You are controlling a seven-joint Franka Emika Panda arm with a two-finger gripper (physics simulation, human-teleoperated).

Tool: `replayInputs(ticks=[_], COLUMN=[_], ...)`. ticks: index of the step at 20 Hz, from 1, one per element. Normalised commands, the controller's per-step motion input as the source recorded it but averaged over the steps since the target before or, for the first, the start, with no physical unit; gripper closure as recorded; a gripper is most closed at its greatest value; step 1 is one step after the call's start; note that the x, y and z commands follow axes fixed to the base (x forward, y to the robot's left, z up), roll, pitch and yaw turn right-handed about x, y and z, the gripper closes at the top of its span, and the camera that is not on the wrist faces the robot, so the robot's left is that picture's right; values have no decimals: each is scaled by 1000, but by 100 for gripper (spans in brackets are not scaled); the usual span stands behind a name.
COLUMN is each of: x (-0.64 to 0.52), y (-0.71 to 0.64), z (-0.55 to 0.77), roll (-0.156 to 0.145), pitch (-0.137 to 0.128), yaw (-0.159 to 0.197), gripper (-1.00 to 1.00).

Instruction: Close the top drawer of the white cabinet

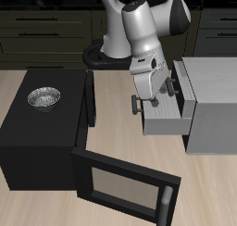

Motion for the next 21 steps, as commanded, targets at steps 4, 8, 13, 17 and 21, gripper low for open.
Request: replayInputs(ticks=[4,8,13,17,21], x=[-14,17,-51,-74,-48], y=[278,305,339,326,123], z=[-48,13,12,39,10], roll=[52,50,66,65,25], pitch=[2,-11,-18,-26,-5], yaw=[1,-1,5,-11,4], gripper=[-100,-100,-100,-100,-100])
